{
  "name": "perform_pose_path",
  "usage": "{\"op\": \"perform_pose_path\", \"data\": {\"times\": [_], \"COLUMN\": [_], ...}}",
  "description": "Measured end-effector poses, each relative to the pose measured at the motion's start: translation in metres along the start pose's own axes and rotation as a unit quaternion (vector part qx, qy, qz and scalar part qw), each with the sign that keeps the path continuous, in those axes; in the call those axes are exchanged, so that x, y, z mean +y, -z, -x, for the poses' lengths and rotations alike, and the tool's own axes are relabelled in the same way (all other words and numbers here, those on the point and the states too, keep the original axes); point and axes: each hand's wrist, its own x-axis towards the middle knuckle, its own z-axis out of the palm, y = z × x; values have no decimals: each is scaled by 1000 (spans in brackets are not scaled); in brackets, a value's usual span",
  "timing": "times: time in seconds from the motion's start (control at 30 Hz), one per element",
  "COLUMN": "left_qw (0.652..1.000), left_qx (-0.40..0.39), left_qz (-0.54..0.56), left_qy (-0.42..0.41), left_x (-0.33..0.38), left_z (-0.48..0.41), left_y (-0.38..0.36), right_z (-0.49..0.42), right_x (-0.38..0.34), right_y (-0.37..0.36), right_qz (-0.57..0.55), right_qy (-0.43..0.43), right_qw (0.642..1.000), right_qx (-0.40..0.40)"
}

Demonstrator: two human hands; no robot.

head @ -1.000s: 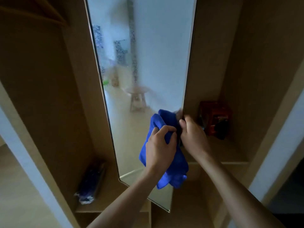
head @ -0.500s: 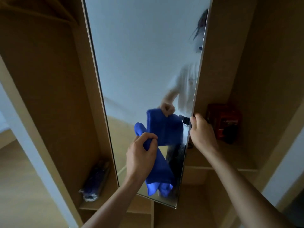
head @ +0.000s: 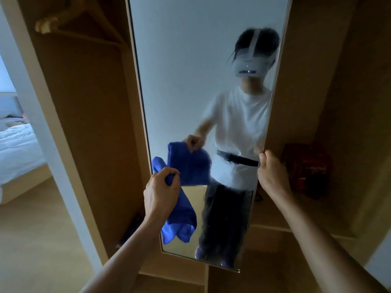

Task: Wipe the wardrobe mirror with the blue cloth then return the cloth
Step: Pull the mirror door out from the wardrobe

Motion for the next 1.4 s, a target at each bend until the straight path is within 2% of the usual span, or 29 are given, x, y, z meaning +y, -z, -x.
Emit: {"op": "perform_pose_path", "data": {"times": [0.7,0.93,1.1,1.4], "left_qw": [996,977,966,976], "left_qx": [25,36,32,39], "left_qz": [-73,-210,-255,-215], "left_qy": [39,15,-16,-16], "left_x": [-6,-16,-18,-24], "left_z": [-59,-87,-98,-108], "left_y": [51,69,60,46], "right_z": [-18,-21,-21,-23], "right_x": [-2,-3,-3,-5], "right_y": [-9,-10,-9,-8], "right_qz": [23,24,24,28], "right_qy": [5,11,16,13], "right_qw": [1000,999,999,999], "right_qx": [19,27,25,18]}}
